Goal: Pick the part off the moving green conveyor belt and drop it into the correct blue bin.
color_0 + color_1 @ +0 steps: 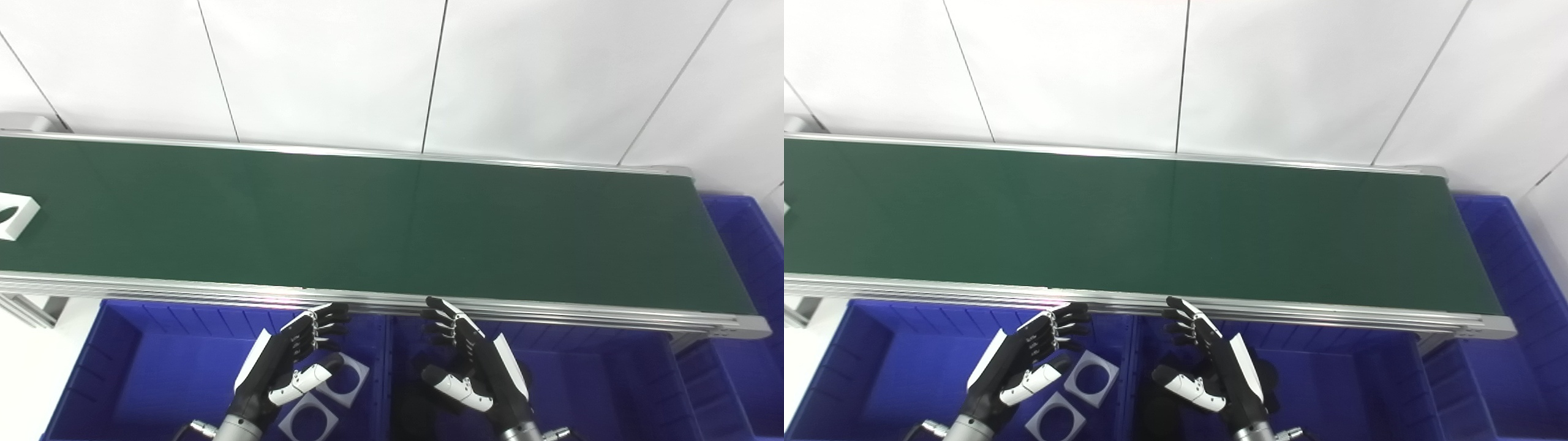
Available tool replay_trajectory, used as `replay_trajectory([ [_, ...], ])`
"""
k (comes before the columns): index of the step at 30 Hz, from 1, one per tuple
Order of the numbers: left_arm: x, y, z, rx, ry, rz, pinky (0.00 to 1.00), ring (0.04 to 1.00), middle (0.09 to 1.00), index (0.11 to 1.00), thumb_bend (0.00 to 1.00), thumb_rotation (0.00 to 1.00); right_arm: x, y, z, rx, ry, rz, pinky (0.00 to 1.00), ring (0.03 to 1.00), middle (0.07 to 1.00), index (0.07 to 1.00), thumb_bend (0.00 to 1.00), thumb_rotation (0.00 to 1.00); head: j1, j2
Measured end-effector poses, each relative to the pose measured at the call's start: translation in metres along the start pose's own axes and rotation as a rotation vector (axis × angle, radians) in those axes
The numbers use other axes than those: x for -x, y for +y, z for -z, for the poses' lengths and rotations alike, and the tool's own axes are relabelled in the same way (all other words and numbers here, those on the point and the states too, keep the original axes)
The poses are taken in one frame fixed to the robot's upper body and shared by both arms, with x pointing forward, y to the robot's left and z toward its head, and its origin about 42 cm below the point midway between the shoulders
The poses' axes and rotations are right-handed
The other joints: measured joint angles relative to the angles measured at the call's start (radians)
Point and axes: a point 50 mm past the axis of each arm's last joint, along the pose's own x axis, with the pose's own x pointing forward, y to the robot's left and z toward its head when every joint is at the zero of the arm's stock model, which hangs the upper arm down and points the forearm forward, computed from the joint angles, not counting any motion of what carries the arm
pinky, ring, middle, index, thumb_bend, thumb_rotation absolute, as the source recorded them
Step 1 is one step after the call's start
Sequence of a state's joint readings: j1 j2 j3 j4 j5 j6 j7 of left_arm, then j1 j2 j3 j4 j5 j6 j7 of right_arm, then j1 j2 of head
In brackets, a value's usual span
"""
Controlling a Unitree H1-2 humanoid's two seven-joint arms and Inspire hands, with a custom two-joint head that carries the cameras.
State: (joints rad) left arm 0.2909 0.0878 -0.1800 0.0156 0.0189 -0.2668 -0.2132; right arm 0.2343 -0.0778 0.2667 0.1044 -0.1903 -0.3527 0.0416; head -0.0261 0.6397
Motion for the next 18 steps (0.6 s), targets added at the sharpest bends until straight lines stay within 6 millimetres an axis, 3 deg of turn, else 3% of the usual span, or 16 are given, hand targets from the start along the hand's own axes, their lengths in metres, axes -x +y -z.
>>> replay_trajectory([
  [9, -0.0009, 0.0009, 0.0034, 0.000, 0.010, 0.000, 0.63, 0.739, 0.780, 0.793, 0.73, 0.60, -0.0006, 0.0010, 0.0038, 0.000, 0.009, -0.004, 0.70, 0.750, 0.806, 0.855, 0.74, 0.67, 0.009, -0.009],
  [16, -0.0014, 0.0015, 0.0080, 0.001, 0.009, 0.001, 0.63, 0.738, 0.779, 0.791, 0.73, 0.58, -0.0012, 0.0018, 0.0057, 0.007, 0.006, -0.008, 0.70, 0.752, 0.810, 0.848, 0.75, 0.70, 0.052, -0.029],
  [18, -0.0024, 0.0017, 0.0088, 0.000, 0.003, 0.002, 0.63, 0.734, 0.775, 0.788, 0.72, 0.58, -0.0013, 0.0019, 0.0069, 0.013, 0.004, -0.010, 0.70, 0.747, 0.804, 0.846, 0.73, 0.69, 0.097, -0.046],
])
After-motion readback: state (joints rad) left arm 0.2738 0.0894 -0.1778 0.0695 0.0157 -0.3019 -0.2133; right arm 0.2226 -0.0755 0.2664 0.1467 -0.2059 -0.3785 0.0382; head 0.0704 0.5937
